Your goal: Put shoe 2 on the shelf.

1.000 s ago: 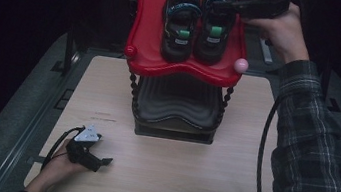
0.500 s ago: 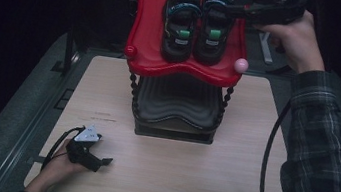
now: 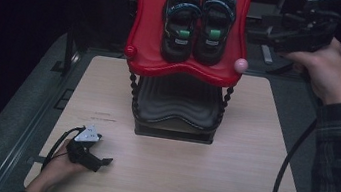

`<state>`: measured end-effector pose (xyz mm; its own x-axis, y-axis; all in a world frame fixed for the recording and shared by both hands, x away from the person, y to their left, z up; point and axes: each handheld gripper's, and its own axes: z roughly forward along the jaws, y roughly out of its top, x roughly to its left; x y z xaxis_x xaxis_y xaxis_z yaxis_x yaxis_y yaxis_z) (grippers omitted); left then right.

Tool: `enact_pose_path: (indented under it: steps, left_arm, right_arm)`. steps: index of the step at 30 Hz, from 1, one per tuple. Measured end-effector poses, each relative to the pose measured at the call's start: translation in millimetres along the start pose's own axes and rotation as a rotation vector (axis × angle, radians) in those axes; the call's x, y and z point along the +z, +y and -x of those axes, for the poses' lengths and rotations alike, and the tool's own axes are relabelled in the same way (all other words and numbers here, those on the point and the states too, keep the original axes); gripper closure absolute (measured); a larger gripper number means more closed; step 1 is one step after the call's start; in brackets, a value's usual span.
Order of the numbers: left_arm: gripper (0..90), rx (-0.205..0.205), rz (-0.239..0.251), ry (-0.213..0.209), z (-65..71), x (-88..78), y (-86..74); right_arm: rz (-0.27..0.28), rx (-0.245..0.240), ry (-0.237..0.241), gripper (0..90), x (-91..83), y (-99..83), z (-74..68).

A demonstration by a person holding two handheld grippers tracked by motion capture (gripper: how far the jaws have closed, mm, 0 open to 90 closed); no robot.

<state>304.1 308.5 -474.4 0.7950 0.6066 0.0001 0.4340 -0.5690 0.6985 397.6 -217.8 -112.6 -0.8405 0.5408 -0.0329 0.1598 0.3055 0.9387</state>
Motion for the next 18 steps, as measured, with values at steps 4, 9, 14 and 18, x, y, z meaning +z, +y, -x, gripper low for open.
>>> enact_pose_path:
  steps: [4,9,14,18]
  left_arm:
    - [0.0,0.000,-0.002,0.000,0.3,-0.1,0.1]
    - [0.0,0.000,-0.001,-0.001,1.2,-0.2,0.0]
    - [0.0,0.002,-0.003,-0.002,1.2,-0.3,0.1]
    - [0.0,0.003,-0.006,-0.004,1.4,-0.4,0.3]
  right_arm:
    - [-0.010,0.015,-0.026,14.9,-9.8,-15.4,-4.6]
    - [-0.028,0.029,-0.044,13.2,-18.2,-39.8,-11.0]
    - [-0.022,0.060,-0.046,13.2,-26.0,-71.0,-18.8]
    - [-0.031,0.089,-0.055,13.2,-30.2,-100.4,-26.4]
